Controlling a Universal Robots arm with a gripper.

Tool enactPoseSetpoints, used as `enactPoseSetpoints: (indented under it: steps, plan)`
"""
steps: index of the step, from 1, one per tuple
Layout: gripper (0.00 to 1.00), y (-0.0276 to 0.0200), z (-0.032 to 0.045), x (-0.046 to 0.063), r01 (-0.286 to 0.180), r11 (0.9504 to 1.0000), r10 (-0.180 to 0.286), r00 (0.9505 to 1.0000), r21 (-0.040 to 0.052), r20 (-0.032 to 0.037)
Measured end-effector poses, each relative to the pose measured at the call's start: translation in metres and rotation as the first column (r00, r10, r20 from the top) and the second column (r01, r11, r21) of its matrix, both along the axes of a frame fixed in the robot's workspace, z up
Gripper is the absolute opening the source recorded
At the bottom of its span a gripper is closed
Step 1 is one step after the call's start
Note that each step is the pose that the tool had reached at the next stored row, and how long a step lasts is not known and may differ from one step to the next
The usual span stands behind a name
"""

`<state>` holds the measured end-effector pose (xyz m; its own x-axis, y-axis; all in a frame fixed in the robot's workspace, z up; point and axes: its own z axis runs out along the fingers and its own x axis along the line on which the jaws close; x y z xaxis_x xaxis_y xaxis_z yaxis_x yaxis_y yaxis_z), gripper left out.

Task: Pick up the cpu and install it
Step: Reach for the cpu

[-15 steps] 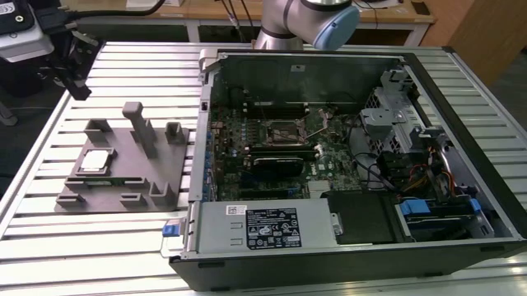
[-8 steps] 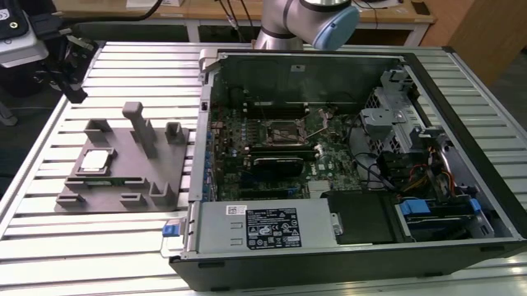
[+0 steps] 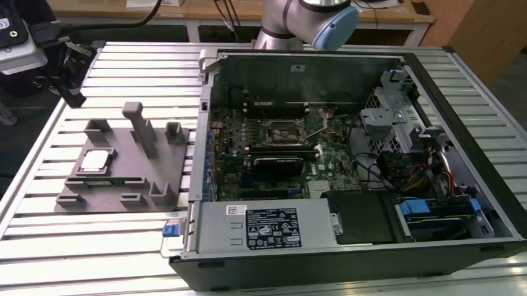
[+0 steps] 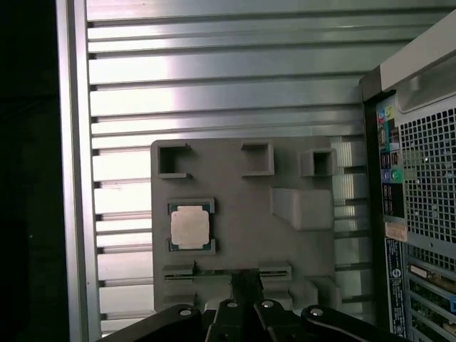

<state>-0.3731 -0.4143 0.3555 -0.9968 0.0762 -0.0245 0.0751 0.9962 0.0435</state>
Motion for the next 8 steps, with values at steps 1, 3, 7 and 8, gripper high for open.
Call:
enactPoseSetpoints:
  steps: [1, 3, 7, 8]
  plan:
    - [0.11, 0.0003, -0.0012, -0.0006, 0.0, 1.0, 0.0, 1.0, -0.0001, 0.0001]
    - [0.11, 0.001, -0.0035, -0.0016, 0.0, 1.0, 0.0, 1.0, -0.0002, 0.0001]
    - [0.11, 0.0028, -0.0081, -0.0039, 0.0, 1.0, 0.0, 1.0, -0.0004, 0.0]
    - [0.11, 0.0034, -0.0092, -0.0046, 0.0, 1.0, 0.0, 1.0, -0.0004, 0.0]
